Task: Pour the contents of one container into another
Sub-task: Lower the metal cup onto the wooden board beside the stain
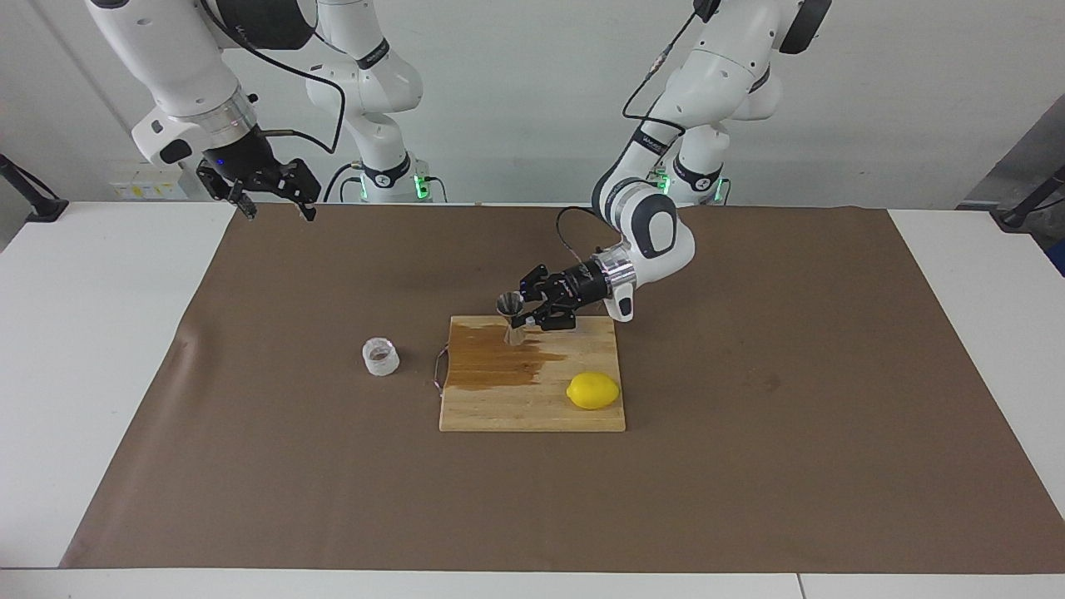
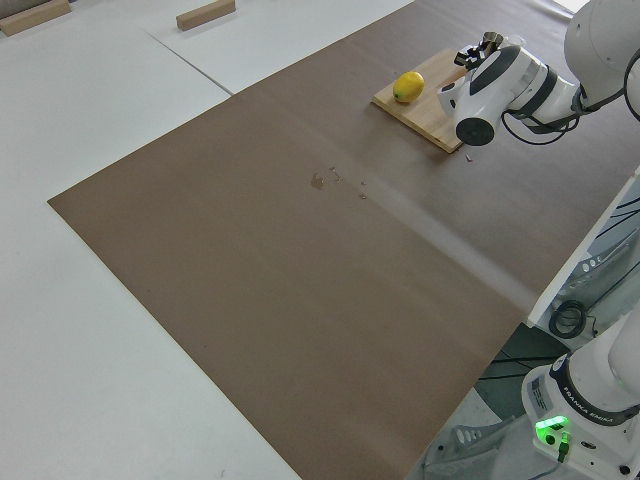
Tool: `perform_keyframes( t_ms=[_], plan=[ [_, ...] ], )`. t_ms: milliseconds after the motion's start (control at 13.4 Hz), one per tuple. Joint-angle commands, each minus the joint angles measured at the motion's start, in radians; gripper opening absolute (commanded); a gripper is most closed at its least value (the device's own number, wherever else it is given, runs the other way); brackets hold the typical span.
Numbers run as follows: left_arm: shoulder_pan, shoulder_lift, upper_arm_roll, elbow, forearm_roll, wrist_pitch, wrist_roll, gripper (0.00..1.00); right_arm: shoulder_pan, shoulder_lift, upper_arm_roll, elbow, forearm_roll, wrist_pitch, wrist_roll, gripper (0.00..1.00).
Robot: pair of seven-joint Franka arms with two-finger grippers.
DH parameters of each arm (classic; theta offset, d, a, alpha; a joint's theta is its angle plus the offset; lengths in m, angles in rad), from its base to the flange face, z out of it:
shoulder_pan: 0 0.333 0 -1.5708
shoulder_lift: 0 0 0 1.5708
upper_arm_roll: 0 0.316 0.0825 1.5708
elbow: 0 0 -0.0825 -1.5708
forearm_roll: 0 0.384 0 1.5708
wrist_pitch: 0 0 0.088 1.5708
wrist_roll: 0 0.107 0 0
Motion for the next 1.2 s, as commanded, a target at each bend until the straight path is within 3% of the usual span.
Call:
perform_keyframes(
  t_ms=[0,224,374,599,673,898,973,1122],
  plan=[
    [-0.061,0.013,0.051,0.004,-0.064,-0.008,0.047,0.25,-0.008,-0.01,0.009,-0.01,-0.009,-0.007,0.009,1.0],
    [-0.145,0.037,0.145,0.009,-0.098,-0.034,0.065,0.25,-0.008,-0.01,0.009,-0.01,-0.009,-0.007,0.009,1.0],
    [-0.153,0.037,0.151,0.009,-0.103,-0.04,0.068,0.26,-0.008,-0.01,0.009,-0.01,-0.008,-0.007,0.009,1.0],
    [-0.161,0.047,0.153,0.009,-0.111,-0.04,0.085,0.34,-0.008,-0.01,0.009,-0.01,-0.008,-0.007,0.009,1.0],
    [-0.161,0.047,0.153,0.009,-0.109,-0.04,0.097,0.41,-0.008,-0.01,0.009,-0.01,-0.009,-0.007,0.009,1.0],
    [-0.161,0.048,0.162,0.007,-0.109,-0.04,0.105,0.44,-0.008,-0.01,0.009,-0.01,-0.008,-0.007,0.009,1.0],
    [-0.161,0.048,0.163,0.007,-0.111,-0.04,0.105,0.49,-0.008,-0.01,0.009,-0.01,-0.008,-0.007,0.009,1.0],
    [-0.161,0.048,0.165,0.007,-0.111,-0.04,0.107,0.75,-0.008,-0.01,0.009,-0.01,-0.008,-0.007,0.009,1.0]
  ],
)
